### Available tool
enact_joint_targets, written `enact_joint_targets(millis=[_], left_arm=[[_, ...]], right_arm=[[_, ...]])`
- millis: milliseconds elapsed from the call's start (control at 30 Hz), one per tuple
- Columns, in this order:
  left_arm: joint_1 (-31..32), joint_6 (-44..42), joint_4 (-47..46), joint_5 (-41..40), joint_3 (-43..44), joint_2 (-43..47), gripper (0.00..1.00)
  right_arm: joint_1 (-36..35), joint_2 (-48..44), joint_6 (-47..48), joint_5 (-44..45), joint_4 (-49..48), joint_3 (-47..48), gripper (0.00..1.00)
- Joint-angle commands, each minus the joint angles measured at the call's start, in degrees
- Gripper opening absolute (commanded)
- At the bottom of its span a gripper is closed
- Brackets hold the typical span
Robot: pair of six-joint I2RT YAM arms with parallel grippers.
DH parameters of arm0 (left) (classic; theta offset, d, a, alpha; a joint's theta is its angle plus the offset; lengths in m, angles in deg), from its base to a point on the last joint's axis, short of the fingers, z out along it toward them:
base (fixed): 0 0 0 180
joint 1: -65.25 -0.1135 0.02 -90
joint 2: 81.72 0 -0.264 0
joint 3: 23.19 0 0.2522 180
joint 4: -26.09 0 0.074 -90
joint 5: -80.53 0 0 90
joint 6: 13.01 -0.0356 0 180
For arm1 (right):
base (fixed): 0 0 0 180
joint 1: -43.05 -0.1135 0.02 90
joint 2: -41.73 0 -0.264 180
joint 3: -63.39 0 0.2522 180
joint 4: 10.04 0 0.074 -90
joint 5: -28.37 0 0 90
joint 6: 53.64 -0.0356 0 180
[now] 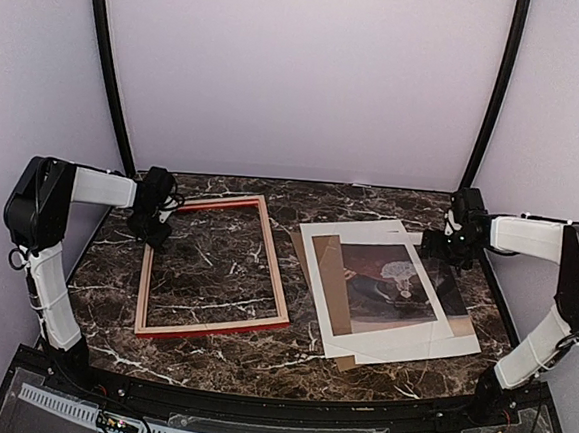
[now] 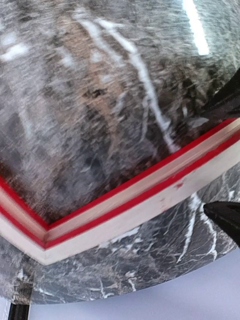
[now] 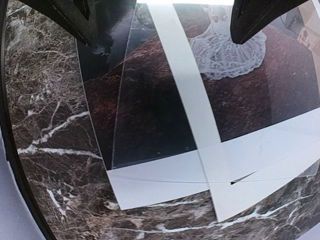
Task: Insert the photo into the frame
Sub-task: Rotate the frame body at the center of the board, then pick up the glass panel from the photo.
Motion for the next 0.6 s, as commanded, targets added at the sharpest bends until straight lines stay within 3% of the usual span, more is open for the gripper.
enact_joint_targets(millis=[0, 200, 267, 400, 567], left_arm=[[-0.7, -3.5, -3.3, 2.1, 3.1, 0.2, 0.62], [-0.2, 3.1, -5.0, 3.0, 4.8, 5.7, 0.8], [2.4, 7.2, -3.9, 6.4, 5.8, 8.0, 0.96], [11.8, 13.5, -6.6, 14.5, 6.7, 11.0, 0.99], [22.5, 22.6, -10.9, 22.7, 11.7, 6.7, 0.99]], right_arm=[[2.9, 1.4, -0.5, -4.5, -0.5, -0.5, 0.93], [5.4, 1.3, -1.0, -9.5, -1.3, -3.6, 0.89], [5.6, 1.5, -1.0, -10.0, -1.2, -4.2, 0.89], [6.2, 1.7, -1.2, -10.6, -1.0, -5.3, 0.87], [6.8, 2.6, -2.0, -14.9, -2.6, -6.7, 0.83]])
